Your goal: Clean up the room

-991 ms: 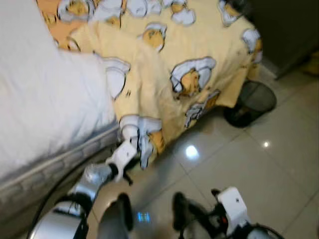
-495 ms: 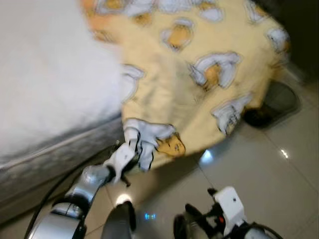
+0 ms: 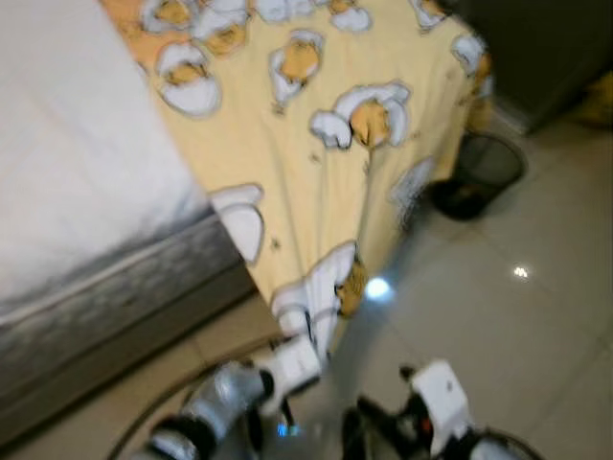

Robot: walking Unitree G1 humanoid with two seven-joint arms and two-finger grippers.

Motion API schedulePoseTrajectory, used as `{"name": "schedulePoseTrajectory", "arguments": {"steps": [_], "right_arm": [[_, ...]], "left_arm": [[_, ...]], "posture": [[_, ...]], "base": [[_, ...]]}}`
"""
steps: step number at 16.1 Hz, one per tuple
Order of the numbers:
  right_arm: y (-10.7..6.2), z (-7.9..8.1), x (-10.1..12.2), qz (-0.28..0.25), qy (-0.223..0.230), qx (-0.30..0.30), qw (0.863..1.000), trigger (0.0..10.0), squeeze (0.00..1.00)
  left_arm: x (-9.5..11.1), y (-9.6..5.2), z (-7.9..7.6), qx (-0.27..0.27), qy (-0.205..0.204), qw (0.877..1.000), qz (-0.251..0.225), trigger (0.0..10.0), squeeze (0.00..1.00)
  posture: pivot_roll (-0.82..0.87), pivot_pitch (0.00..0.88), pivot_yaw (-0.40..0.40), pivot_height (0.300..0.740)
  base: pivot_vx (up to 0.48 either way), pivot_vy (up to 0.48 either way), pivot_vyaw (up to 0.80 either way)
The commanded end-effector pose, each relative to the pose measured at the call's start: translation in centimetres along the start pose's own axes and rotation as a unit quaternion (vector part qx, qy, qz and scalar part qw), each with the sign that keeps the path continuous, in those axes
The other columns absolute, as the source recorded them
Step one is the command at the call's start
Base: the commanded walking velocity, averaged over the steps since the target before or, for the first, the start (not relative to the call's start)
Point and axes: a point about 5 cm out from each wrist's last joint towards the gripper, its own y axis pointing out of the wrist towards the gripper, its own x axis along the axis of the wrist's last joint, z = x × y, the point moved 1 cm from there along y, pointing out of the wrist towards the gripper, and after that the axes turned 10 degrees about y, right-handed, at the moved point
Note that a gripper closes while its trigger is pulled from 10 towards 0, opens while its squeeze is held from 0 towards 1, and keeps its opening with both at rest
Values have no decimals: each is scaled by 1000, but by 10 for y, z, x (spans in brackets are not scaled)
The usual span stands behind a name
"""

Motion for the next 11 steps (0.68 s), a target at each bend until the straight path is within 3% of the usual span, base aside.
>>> {"name": "schedulePoseTrajectory", "arguments": {"steps": [1, 4, 5, 7, 8, 9, 10, 11], "right_arm": [[-2, 1, -7, 14, 4, 3, 1000, 10000, 0], [1, 2, -7, 13, 3, 5, 1000, 10000, 0], [4, 1, -3, 3, 1, 0, 1000, 10000, 0], [11, -7, 14, -40, -1, -19, 999, 10000, 0], [15, -13, 34, -86, -1, -34, 996, 10000, 0], [18, -17, 52, -121, -4, -40, 992, 10000, 0], [19, -18, 56, -129, -7, -41, 991, 10000, 0], [22, -24, 77, -164, -12, -43, 985, 10000, 0]], "left_arm": [[-1, 10, -30, -62, 34, 997, 27, 10000, 1000], [6, 17, -40, -82, 51, 995, 23, 10000, 1000], [6, 16, -37, -60, 34, 997, 17, 10000, 1000], [4, 0, -2, 50, -8, 998, -27, 10000, 1000], [13, -19, 32, 139, -69, 983, -96, 10000, 1000], [17, -37, 54, 191, -85, 969, -133, 10000, 1000], [18, -41, 58, 199, -84, 967, -137, 10000, 1000], [17, -53, 65, 208, -68, 966, -138, 10000, 1000]], "posture": [[-294, 219, -35, 732], [-290, 212, -33, 732], [-289, 201, -27, 732], [-276, 176, -15, 732], [-254, 141, 0, 732], [-234, 117, 5, 732], [-230, 110, 6, 732], [-201, 70, 12, 732]], "base": [[0, 0, 0], [0, 0, 0], [0, 0, 0], [0, 0, 0], [0, 0, 0], [0, 0, 0], [0, 0, 0], [0, 0, 0]]}}
